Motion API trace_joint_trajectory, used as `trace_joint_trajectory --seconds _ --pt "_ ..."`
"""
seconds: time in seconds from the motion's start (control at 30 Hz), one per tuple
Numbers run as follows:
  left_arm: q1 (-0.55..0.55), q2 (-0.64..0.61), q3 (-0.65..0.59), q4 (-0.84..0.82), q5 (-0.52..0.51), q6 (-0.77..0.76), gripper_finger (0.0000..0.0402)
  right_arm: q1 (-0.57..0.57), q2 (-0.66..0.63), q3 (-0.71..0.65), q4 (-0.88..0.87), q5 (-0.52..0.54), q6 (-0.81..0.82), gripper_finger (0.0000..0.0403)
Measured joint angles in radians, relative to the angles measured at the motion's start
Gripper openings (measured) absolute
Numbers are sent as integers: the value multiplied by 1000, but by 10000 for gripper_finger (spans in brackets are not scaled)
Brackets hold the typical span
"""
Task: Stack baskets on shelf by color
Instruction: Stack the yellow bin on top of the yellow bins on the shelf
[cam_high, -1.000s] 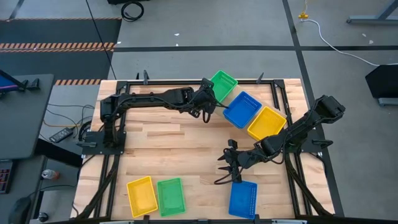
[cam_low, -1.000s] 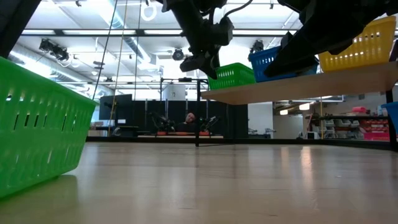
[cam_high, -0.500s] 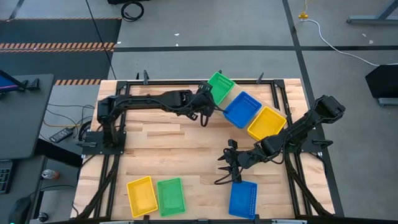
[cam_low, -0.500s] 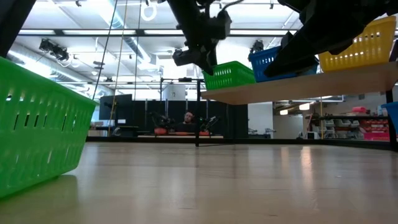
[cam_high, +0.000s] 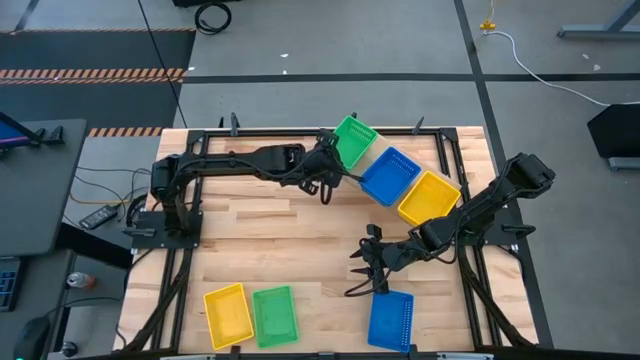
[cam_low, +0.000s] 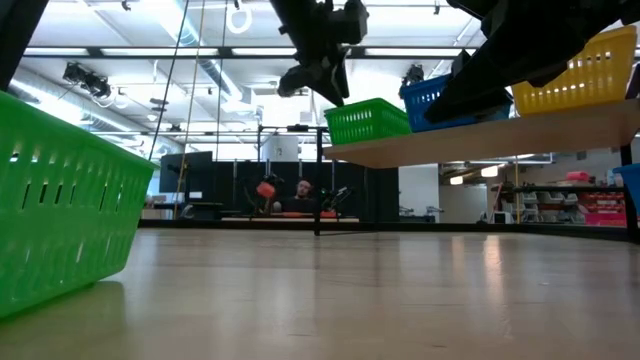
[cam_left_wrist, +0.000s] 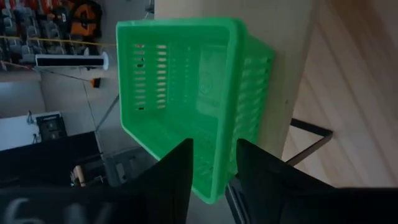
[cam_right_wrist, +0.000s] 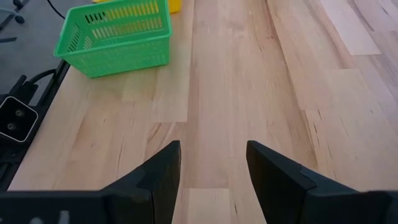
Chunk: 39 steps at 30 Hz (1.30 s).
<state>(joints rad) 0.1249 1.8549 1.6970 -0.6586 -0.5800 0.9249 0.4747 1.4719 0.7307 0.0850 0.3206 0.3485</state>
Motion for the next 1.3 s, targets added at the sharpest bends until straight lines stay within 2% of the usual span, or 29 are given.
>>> trace_joint_trajectory --seconds 0.17,0.23,0.37,0.5,0.63,0.83,1.03,1.3 --pt "-18 -23 0 -54 1 -86 130 0 0 0 -1 0 0 190" --pt "-38 -45 0 -134 -1 -150 130 1 0 0 -5 0 0 190" --pt "-102 -80 0 -275 3 -392 130 4 0 0 -4 -9 12 190" --pt "-183 -99 0 -428 10 -635 130 5 0 0 14 -73 42 190" --pt "-272 -104 0 -497 91 -813 130 6 0 0 54 -112 32 190" --pt "-412 -104 0 -493 231 -1067 130 9 0 0 69 -121 85 190" --pt "-556 -104 0 -495 245 -1333 130 9 0 0 102 -142 65 190" --pt "-740 -104 0 -554 297 -1767 130 8 0 0 148 -129 42 190"
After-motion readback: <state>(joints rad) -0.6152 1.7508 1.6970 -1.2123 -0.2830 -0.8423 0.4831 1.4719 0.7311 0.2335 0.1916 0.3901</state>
